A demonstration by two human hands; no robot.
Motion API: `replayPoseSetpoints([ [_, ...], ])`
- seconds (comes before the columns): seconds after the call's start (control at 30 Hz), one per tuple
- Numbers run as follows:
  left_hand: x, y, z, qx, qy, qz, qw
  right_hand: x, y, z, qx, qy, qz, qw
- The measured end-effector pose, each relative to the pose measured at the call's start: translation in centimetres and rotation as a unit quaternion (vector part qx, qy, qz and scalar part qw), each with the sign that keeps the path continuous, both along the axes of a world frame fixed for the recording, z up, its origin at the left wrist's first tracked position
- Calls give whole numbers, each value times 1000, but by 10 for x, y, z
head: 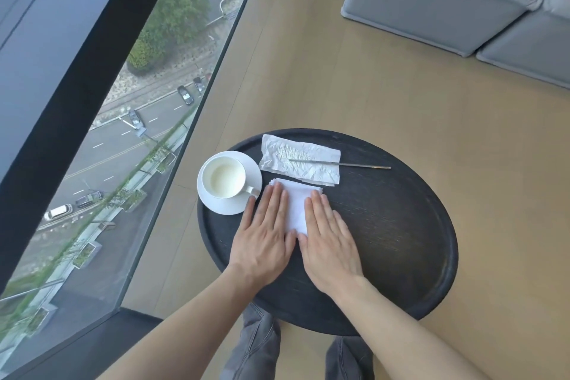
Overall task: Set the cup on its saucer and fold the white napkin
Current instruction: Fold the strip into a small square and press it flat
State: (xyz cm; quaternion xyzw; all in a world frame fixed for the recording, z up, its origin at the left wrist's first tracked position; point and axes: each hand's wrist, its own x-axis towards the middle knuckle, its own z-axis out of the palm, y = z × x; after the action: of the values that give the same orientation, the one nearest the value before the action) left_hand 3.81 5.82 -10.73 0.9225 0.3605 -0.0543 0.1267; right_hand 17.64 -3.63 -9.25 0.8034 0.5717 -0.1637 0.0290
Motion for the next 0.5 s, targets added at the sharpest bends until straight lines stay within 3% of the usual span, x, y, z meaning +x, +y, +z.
replayPoseSetpoints([
  [0.5, -11, -4, 16, 11, -22, 8, 1000, -7, -6, 18, 14, 18, -26, 999],
])
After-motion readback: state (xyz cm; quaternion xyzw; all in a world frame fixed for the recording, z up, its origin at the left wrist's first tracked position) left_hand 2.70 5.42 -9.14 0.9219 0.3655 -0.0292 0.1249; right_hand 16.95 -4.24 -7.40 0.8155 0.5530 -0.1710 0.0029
